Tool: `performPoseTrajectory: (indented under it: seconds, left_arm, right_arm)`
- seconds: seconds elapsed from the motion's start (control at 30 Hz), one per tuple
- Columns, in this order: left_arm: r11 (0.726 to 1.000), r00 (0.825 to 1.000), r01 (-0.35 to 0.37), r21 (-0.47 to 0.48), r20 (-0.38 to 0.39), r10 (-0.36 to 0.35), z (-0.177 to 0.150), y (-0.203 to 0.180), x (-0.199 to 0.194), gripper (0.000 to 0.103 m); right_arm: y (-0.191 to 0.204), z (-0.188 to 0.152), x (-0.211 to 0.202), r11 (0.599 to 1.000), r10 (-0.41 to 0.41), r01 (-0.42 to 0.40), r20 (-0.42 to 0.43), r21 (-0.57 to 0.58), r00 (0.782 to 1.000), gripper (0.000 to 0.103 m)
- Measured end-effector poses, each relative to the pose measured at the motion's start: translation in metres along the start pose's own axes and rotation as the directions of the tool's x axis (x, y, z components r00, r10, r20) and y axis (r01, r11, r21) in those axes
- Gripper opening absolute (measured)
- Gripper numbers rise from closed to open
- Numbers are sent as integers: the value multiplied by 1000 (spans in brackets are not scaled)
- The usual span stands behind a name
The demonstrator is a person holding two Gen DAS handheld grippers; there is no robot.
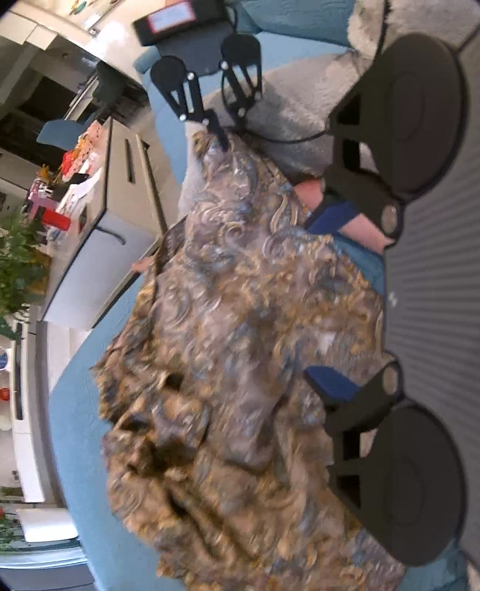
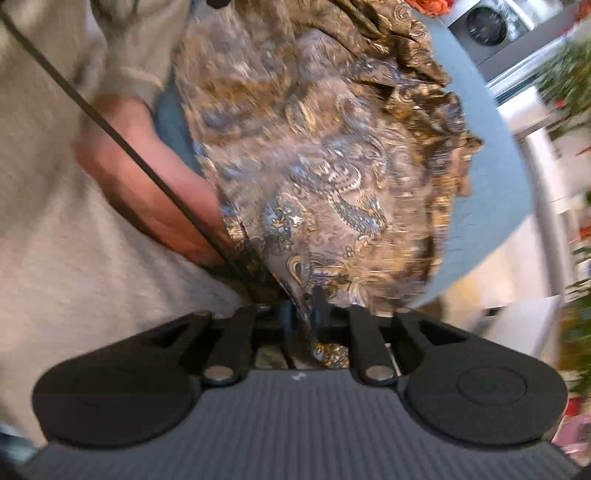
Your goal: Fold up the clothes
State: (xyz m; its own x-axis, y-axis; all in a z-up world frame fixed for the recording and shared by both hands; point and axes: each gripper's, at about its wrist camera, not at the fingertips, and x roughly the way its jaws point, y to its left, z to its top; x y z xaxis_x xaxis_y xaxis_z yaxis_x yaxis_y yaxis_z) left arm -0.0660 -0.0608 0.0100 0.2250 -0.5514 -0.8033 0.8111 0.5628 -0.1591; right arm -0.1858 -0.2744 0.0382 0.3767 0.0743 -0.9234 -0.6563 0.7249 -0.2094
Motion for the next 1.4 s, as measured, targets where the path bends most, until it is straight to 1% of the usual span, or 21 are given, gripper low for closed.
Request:
performPoseTrajectory:
  seconds: [0.1, 0.2, 0.27, 0.3, 0.33, 0.37, 0.4, 0.47, 0.53, 0.57, 0.67, 0.73, 0.8, 0.87, 0.97, 1.0, 1.03, 1.1, 1.17, 1.3, 1.4]
  left_arm:
    - [992, 991, -127, 3, 44, 127, 13, 30, -16, 88]
    - [954, 951, -299, -14, 76, 299, 27, 66, -16, 89]
    - [927, 924, -373, -42, 78, 376, 36, 85, -10, 89]
    - [919, 916, -390, -54, 78, 393, 42, 92, -7, 89]
    - [912, 909, -405, -65, 78, 410, 47, 99, -4, 89]
    - [904, 901, -421, -77, 78, 427, 52, 106, -1, 89]
    - [895, 893, -433, -110, 79, 442, 62, 115, 5, 89]
    - [884, 884, -446, -140, 82, 459, 75, 122, 13, 89]
    - [875, 876, -459, -154, 89, 475, 85, 125, 21, 89]
    - [870, 869, -469, -154, 95, 486, 89, 126, 24, 89]
    - [844, 842, -515, -147, 97, 531, 100, 126, 33, 89]
    - [834, 832, -531, -147, 95, 547, 105, 127, 38, 89]
    - [833, 832, -529, -159, 95, 547, 103, 130, 44, 89]
    - [832, 832, -524, -181, 97, 546, 102, 135, 48, 89]
    - [834, 837, -503, -228, 112, 535, 96, 141, 55, 89]
    - [834, 840, -490, -252, 120, 529, 94, 142, 57, 89]
    - [835, 843, -474, -279, 129, 522, 93, 143, 58, 89]
    - [843, 858, -422, -335, 152, 490, 91, 144, 57, 89]
    - [864, 884, -345, -367, 183, 431, 90, 139, 58, 89]
    - [917, 929, -206, -343, 227, 293, 94, 116, 74, 89]
    - [941, 942, -185, -282, 221, 252, 104, 91, 104, 89]
  right_arm:
    - [-24, -1, -26, 986, 124, -135, 109, 99, 986, 29]
    - [-55, 1, -51, 961, 131, -202, 336, 188, 933, 32]
    - [-71, 3, -53, 952, 94, -213, 447, 222, 890, 49]
    - [-80, 5, -52, 948, 50, -198, 497, 248, 866, 68]
    - [-89, 10, -49, 944, -12, -168, 541, 283, 841, 82]
    - [-102, 23, -36, 931, -165, -54, 548, 361, 820, 84]
    - [-109, 36, -22, 912, -265, 44, 505, 407, 821, 84]
    - [-123, 67, 12, 863, -422, 219, 412, 455, 807, 84]
    - [-133, 92, 43, 844, -486, 301, 398, 443, 778, 84]
    - [-139, 102, 57, 843, -491, 312, 389, 438, 779, 84]
    - [-149, 152, 118, 910, -349, 213, 379, 356, 857, 83]
    - [-130, 170, 134, 956, -248, 151, 418, 251, 874, 83]
    - [-103, 180, 149, 987, -156, 123, 434, 105, 887, 83]
    - [-75, 178, 167, 979, -185, 203, 408, -1, 894, 83]
    - [-70, 170, 188, 973, -212, 233, 391, -6, 896, 82]
    - [-71, 166, 194, 972, -219, 234, 387, 10, 896, 69]
    - [-83, 165, 192, 975, -221, 201, 390, 93, 894, 40]
    - [-98, 165, 187, 956, -283, 230, 373, 181, 883, 13]
    - [-114, 163, 176, 920, -366, 267, 381, 287, 849, 7]
    - [-141, 150, 146, 837, -459, 198, 457, 511, 762, 7]
    - [-149, 139, 123, 784, -522, 150, 510, 602, 684, 7]
